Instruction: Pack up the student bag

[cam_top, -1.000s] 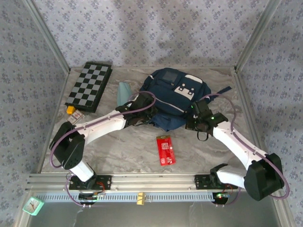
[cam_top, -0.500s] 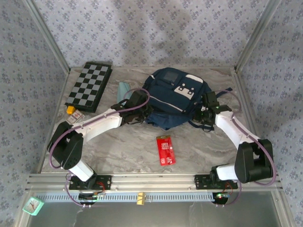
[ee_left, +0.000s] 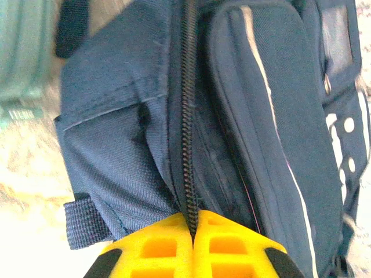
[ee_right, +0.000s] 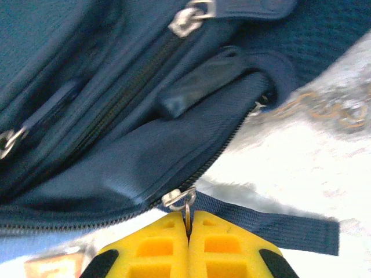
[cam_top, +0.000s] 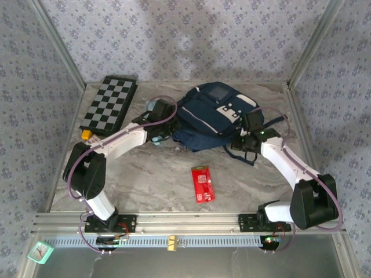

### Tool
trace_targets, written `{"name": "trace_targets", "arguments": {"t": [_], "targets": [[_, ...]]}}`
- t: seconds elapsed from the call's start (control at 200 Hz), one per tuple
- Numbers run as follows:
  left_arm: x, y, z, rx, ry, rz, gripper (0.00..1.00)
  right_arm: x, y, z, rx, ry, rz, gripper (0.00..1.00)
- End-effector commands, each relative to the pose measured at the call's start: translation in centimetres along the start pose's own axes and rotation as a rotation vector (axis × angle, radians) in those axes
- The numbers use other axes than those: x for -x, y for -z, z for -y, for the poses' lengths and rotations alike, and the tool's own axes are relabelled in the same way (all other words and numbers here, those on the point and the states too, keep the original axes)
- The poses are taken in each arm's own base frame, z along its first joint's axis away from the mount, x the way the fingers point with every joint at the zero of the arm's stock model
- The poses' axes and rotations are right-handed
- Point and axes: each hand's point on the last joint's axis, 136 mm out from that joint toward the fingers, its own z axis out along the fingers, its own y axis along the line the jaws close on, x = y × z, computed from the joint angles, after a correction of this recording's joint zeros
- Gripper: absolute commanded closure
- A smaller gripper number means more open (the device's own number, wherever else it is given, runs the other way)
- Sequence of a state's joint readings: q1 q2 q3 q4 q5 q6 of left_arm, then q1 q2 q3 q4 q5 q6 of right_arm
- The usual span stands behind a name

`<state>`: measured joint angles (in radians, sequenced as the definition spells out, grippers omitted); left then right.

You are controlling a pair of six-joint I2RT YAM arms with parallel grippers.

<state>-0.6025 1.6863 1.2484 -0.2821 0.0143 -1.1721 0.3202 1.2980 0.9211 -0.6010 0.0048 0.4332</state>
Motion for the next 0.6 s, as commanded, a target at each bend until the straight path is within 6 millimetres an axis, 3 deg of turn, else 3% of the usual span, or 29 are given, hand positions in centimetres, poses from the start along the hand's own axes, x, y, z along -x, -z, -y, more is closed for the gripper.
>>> {"name": "trace_targets", "arguments": {"t": [0.0, 0.065, 0.13, 0.355, 0.475, 0.53, 0.6], "targets": [[4.6, -0.1, 0.8, 0.001, -0.085, 0.124, 1.00, -2.4, 1.7, -0.7, -0.047, 0.033, -0.014, 1.00], [5.2, -0.7, 1.0, 0.008, -0.106, 0.114, 1.00, -2.8, 1.8, -2.3, 0.000, 0.056, -0.016, 1.00], [5.6, -1.0, 1.1, 0.007, -0.117, 0.103, 1.00, -3.3, 1.4, -2.0, -0.018, 0.069, -0.028, 1.00], [7.7, -0.7, -1.7, 0.128, -0.125, 0.153, 1.00, -4.2, 1.4, 5.0, -0.326, 0.066, -0.077, 1.00], [8.5, -0.8, -2.6, 0.159, -0.132, 0.163, 1.00, -3.5, 1.7, 7.7, -0.358, -0.014, -0.051, 1.00], [8.6, -0.8, -2.8, 0.167, -0.137, 0.165, 1.00, -2.7, 1.6, 7.3, -0.324, -0.001, -0.017, 1.00], [8.2, -1.2, -2.3, 0.138, -0.143, 0.141, 1.00, -2.5, 1.2, 4.6, -0.210, 0.065, -0.006, 1.00]]}}
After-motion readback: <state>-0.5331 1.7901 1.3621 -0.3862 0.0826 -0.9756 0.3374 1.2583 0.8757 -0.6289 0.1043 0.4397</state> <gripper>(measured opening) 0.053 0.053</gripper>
